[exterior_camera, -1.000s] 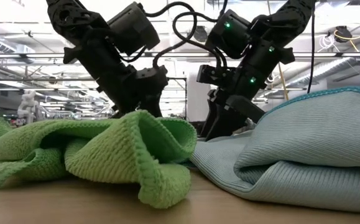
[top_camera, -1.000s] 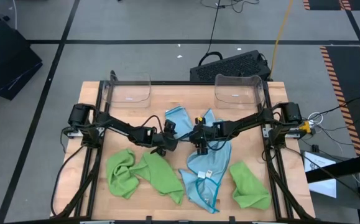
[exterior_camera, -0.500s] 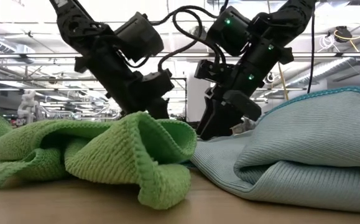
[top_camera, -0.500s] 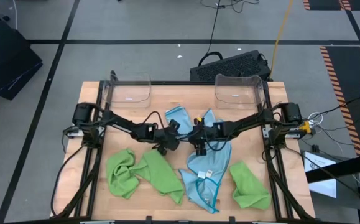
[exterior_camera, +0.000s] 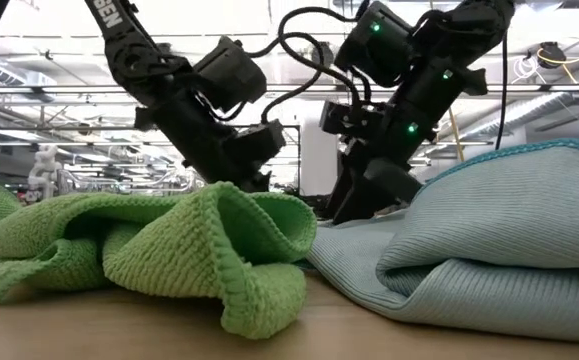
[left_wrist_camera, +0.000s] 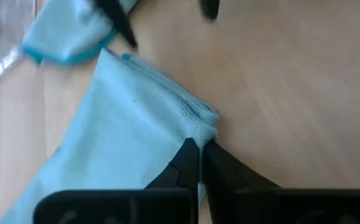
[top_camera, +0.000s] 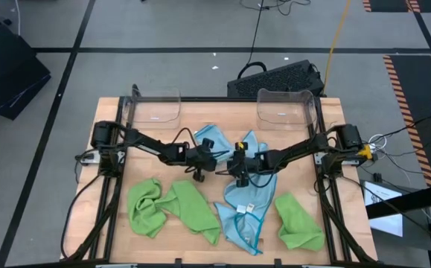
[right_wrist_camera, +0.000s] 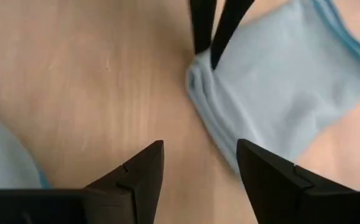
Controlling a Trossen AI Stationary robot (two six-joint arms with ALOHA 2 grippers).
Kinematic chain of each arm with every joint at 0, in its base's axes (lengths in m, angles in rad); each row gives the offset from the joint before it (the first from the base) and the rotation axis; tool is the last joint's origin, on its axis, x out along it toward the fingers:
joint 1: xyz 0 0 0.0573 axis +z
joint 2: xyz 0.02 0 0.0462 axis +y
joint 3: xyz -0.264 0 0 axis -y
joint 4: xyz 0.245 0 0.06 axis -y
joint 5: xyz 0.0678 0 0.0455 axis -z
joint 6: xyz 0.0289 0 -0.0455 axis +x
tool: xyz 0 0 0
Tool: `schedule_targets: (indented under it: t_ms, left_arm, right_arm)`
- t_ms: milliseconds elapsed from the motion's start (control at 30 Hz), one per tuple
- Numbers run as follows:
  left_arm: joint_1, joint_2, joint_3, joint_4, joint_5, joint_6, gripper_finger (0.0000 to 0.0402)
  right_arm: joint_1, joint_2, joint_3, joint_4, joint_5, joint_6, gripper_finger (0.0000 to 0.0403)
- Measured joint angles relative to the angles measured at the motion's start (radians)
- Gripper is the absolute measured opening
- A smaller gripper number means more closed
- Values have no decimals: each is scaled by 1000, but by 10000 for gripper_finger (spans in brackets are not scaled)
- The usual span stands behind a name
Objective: Fold microfiber towels
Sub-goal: Put the folded blue microfiber cloth into the right transparent bin
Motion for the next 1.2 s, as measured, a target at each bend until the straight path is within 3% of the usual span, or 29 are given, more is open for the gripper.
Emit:
schedule_targets:
  t_ms: [133, 400, 600, 900, 1033, 1200]
  left_arm:
    - [3, -49, 1, 13, -3, -68, 10]
    - [26, -71, 2, 10, 28, -157, 9]
    - [33, -71, 2, 12, 29, -191, 8]
    - [31, -73, 2, 30, 51, -207, 9]
    - [31, -73, 2, 32, 60, -209, 6]
    - [31, -73, 3, 64, 73, -216, 11]
  right_arm:
    - [22, 0, -2, 33, 90, -28, 196]
    - [28, 2, -129, 400, 138, -151, 197]
    - [6, 20, -146, 447, 108, -140, 201]
    - [-41, 92, -146, 531, 111, -135, 252]
    - [-58, 112, -145, 551, 75, -151, 232]
    - [-74, 138, -143, 595, 51, -164, 171]
